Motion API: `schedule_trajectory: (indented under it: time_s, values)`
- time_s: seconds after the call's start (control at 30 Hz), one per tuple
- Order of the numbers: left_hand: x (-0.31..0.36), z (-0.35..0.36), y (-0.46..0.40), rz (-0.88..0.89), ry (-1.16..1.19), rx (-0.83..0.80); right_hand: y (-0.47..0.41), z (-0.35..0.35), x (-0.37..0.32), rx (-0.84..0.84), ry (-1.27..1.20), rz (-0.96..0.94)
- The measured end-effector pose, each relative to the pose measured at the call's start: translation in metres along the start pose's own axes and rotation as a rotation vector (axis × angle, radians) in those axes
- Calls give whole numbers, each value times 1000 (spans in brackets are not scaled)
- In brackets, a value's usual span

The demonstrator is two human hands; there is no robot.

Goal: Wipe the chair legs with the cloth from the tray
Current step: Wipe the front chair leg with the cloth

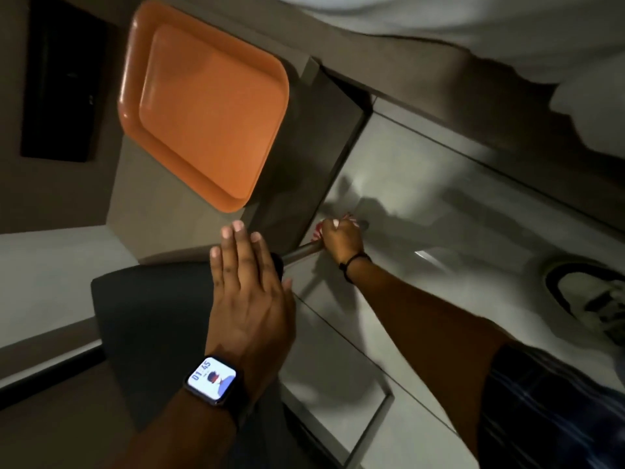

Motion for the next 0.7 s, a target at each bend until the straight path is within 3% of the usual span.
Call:
schedule_trajectory:
  time_s: [0.13, 0.2, 0.27, 0.3, 0.37, 0.43, 0.53, 0.63, 0.7]
  values:
    - [1, -20, 0, 15, 9, -81, 58, -2, -4, 135, -645, 37]
    - [1, -24, -1, 31, 15, -101, 93, 7, -1, 29, -582, -128]
    - [1, -22, -5, 50, 6, -109, 124, 22, -1, -112, -316, -407]
    - [1, -20, -7, 53, -2, -115, 126, 31, 3, -109, -173, -536]
    - [0, -13, -9, 29, 4, -99, 107, 34, 9, -79, -137, -648]
    - [-3, -6, -9, 32, 13, -49, 74, 29, 16, -10, -99, -628]
    - [-7, 6, -6, 75, -33, 14, 14, 26, 39, 43, -125, -452]
    - [-6, 5, -8, 52, -44, 4, -10, 17, 33, -145, -551, -94]
    - [-2, 0, -10, 29, -36, -25, 5, 15, 19, -144, -694, -52]
Point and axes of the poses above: each hand's wrist, its own y-axis away from the middle knuckle, its own z-axis out of the palm, x = y × z, the point moved 1 cm from there along -y, towards the middle knuckle, and after that the axes turned 12 degrees about z, right-handed, at the moved point
